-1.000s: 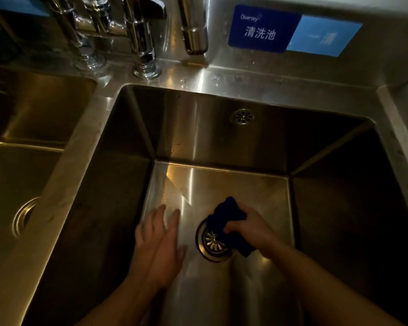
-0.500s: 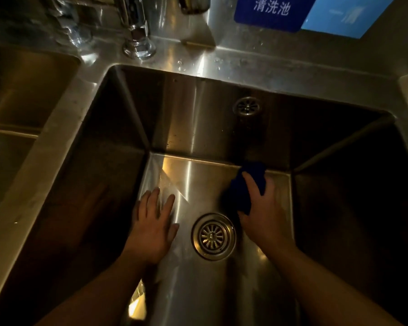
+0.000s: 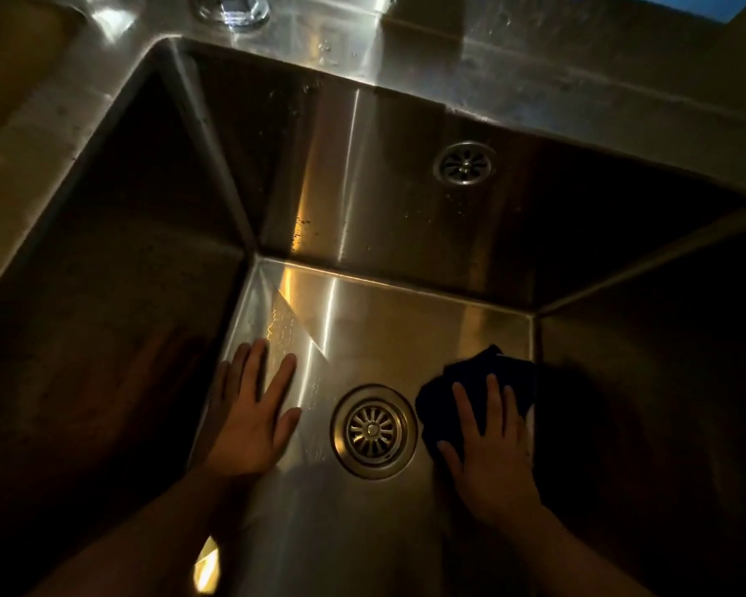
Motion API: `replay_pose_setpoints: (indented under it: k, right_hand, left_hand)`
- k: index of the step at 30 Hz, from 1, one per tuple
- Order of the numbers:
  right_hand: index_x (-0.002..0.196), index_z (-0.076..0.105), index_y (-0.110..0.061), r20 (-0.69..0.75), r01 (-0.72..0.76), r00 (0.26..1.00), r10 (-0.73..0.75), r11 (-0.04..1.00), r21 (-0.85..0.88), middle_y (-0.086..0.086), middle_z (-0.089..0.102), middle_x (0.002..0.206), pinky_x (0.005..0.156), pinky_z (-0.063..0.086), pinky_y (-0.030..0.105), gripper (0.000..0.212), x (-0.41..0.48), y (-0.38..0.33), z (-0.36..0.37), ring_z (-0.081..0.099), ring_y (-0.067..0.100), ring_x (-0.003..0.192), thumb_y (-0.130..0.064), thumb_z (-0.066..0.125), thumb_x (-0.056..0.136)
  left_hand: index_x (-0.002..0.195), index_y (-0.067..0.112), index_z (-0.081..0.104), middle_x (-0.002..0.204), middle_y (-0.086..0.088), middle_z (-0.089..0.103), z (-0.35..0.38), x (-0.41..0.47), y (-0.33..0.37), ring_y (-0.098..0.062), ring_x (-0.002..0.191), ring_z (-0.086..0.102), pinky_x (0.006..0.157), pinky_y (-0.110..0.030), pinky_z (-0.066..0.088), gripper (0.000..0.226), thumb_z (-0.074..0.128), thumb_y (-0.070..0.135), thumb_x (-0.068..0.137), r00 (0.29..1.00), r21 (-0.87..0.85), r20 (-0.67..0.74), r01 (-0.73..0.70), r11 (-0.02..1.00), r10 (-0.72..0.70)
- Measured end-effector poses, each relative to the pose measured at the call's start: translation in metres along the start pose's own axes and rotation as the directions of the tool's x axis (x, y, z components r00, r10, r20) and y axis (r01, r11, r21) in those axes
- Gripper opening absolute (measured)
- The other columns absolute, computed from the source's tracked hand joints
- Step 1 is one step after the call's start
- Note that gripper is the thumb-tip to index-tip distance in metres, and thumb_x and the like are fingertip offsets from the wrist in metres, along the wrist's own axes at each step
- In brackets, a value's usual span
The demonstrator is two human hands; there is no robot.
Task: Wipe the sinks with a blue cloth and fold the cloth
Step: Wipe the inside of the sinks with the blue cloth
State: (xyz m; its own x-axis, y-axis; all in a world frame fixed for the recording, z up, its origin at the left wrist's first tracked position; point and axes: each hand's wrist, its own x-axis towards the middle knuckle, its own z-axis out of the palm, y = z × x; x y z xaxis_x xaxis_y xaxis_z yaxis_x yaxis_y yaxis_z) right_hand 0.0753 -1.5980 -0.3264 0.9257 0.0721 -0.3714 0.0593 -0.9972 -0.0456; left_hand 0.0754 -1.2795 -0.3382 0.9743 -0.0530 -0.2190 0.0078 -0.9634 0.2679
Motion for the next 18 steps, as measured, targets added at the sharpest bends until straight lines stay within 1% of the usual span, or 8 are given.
replay_pose_setpoints:
  k: [2, 5, 6, 8, 11, 13, 15, 18]
  right_hand:
    - [0.143, -0.021, -0.039, -0.032, -0.101, 0.994, 0.104, 0.991, 0.087, 0.012, -0.020, 0.157, 0.115, 0.017, 0.060, 0.077, 0.011, -0.020, 0.000, -0.017, 0.036, 0.144, -0.057, 0.033, 0.092]
    - [0.147, -0.012, -0.029, -0.029, -0.232, 0.968, 0.250, 0.930, 0.285, 0.021, -0.017, 0.156, 0.115, 0.004, 0.059, 0.082, 0.045, -0.078, -0.013, -0.016, 0.043, 0.142, -0.048, 0.046, 0.092]
    - [0.149, -0.012, -0.029, 0.006, -0.235, 0.969, 0.249, 0.907, 0.350, 0.021, -0.020, 0.156, 0.114, -0.001, 0.058, 0.082, 0.059, -0.102, -0.021, -0.018, 0.043, 0.141, -0.048, 0.045, 0.093]
    - [0.148, -0.015, -0.036, 0.096, -0.119, 0.992, 0.081, 0.841, 0.528, 0.012, -0.028, 0.155, 0.114, -0.005, 0.056, 0.077, 0.082, -0.147, -0.038, -0.023, 0.039, 0.142, -0.048, 0.041, 0.095]
    - [0.142, -0.010, -0.053, 0.155, -0.039, 0.962, -0.224, 0.451, 0.892, -0.010, -0.023, 0.157, 0.113, 0.017, 0.043, 0.069, 0.093, -0.189, -0.066, -0.007, 0.026, 0.146, -0.043, 0.040, 0.097]
    - [0.142, -0.004, -0.056, 0.058, -0.009, 0.988, -0.144, 0.320, 0.947, -0.018, -0.010, 0.158, 0.107, 0.028, 0.031, 0.068, 0.088, -0.189, -0.073, 0.012, 0.018, 0.145, -0.041, 0.044, 0.096]
    - [0.146, 0.003, -0.048, -0.030, 0.032, 0.999, -0.011, 0.345, 0.938, -0.017, 0.001, 0.158, 0.107, 0.033, 0.029, 0.070, 0.071, -0.171, -0.069, 0.023, 0.013, 0.142, -0.033, 0.049, 0.095]
    - [0.150, 0.013, -0.031, -0.075, 0.020, 0.994, 0.080, 0.537, 0.844, -0.009, 0.013, 0.157, 0.102, 0.029, 0.017, 0.069, 0.038, -0.119, -0.043, 0.030, 0.010, 0.138, -0.022, 0.053, 0.095]
  left_hand:
    - [0.145, 0.018, 0.037, 0.153, -0.023, 0.026, -0.003, 0.000, 0.004, -0.037, 0.143, 0.018, 0.114, -0.050, 0.015, 0.064, 0.029, 0.052, 0.092, 0.999, -0.039, -0.042, -0.017, 0.999, 0.016]
    - [0.144, 0.013, 0.037, 0.150, -0.025, 0.028, -0.016, 0.005, 0.012, -0.039, 0.138, 0.023, 0.112, -0.050, 0.021, 0.064, 0.019, 0.051, 0.095, 0.993, -0.086, -0.116, -0.031, 0.996, 0.021]
    - [0.144, 0.012, 0.035, 0.150, -0.025, 0.026, -0.022, 0.008, 0.015, -0.039, 0.138, 0.025, 0.112, -0.051, 0.025, 0.064, 0.020, 0.050, 0.095, 0.990, -0.127, -0.142, -0.023, 0.992, 0.005]
    - [0.145, 0.011, 0.033, 0.151, -0.023, 0.023, -0.031, 0.015, 0.019, -0.038, 0.138, 0.025, 0.112, -0.048, 0.027, 0.063, 0.025, 0.047, 0.094, 0.979, -0.232, -0.196, 0.006, 0.973, -0.053]
    - [0.147, 0.010, 0.027, 0.153, -0.023, 0.019, -0.039, 0.030, 0.022, -0.037, 0.140, 0.019, 0.113, -0.047, 0.022, 0.066, 0.026, 0.045, 0.092, 0.972, -0.264, -0.228, -0.001, 0.964, -0.061]
    - [0.151, 0.017, 0.018, 0.156, -0.022, 0.010, -0.039, 0.043, 0.022, -0.039, 0.143, 0.009, 0.115, -0.053, 0.017, 0.071, 0.024, 0.052, 0.089, 0.990, -0.187, -0.144, -0.017, 0.982, -0.011]
    - [0.151, 0.031, 0.003, 0.159, -0.016, -0.006, -0.034, 0.058, 0.022, -0.037, 0.145, -0.008, 0.115, -0.057, 0.009, 0.073, 0.027, 0.060, 0.089, 1.000, -0.037, -0.002, -0.005, 0.999, 0.005]
    - [0.149, 0.040, -0.006, 0.157, -0.011, -0.021, -0.026, 0.082, 0.019, -0.036, 0.142, -0.020, 0.112, -0.062, 0.008, 0.075, 0.037, 0.059, 0.091, 0.997, 0.143, 0.076, -0.023, 0.989, 0.012]
